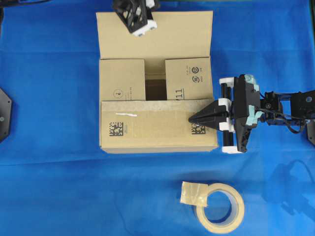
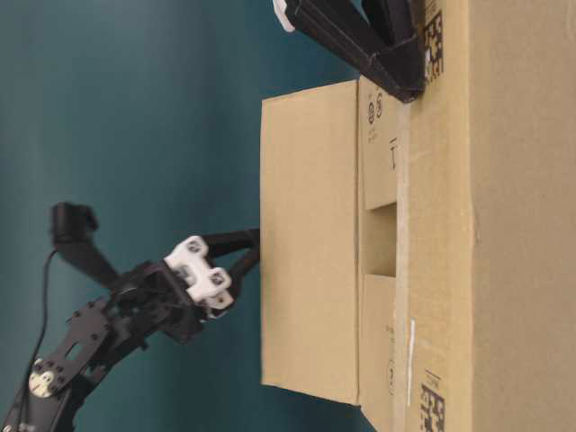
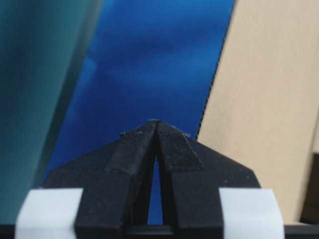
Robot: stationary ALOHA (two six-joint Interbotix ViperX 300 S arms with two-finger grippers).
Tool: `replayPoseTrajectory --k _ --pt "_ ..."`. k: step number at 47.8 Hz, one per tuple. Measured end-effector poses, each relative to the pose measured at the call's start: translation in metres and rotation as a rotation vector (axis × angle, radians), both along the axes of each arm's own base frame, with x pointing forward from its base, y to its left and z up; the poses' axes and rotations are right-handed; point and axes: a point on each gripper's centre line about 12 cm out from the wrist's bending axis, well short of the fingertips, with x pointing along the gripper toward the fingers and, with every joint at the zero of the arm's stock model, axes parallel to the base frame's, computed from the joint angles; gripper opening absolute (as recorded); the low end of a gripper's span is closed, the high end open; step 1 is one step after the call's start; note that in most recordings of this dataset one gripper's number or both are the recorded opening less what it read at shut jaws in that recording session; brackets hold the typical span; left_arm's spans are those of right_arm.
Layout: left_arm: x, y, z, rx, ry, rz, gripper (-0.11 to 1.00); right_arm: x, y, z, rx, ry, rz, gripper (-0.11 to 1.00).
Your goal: Close the cardboard box.
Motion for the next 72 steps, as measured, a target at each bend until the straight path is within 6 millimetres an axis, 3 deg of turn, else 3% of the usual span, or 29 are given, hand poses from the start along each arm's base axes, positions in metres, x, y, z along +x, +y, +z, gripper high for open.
replayPoseTrajectory --k 14,26,33,43,62,72 --pt "0.0 -0.004 -0.003 -0.028 0.053 -0.008 0.0 0.0 -0.001 0.0 0.0 0.0 -0.002 0.0" --pt "0.004 -0.023 0.019 -0.041 0.052 -0.034 0.0 0.0 -0.001 0.0 0.002 -0.004 -0.004 0.0" --pt "0.005 -0.045 0.03 -0.055 0.048 -0.064 0.0 0.0 -0.001 0.0 -0.001 -0.006 -0.003 0.0" --pt "0.001 -0.078 0.026 -0.094 0.059 -0.09 0.0 0.001 -0.001 0.0 0.0 -0.007 -0.006 0.0" --pt "-0.005 -0.141 0.013 -0.152 0.01 -0.137 0.0 0.001 -0.002 0.001 -0.004 -0.013 -0.006 0.0" --pt "-0.014 -0.16 -0.008 -0.189 -0.019 -0.125 0.0 0.001 -0.002 0.001 -0.005 -0.015 -0.006 0.0"
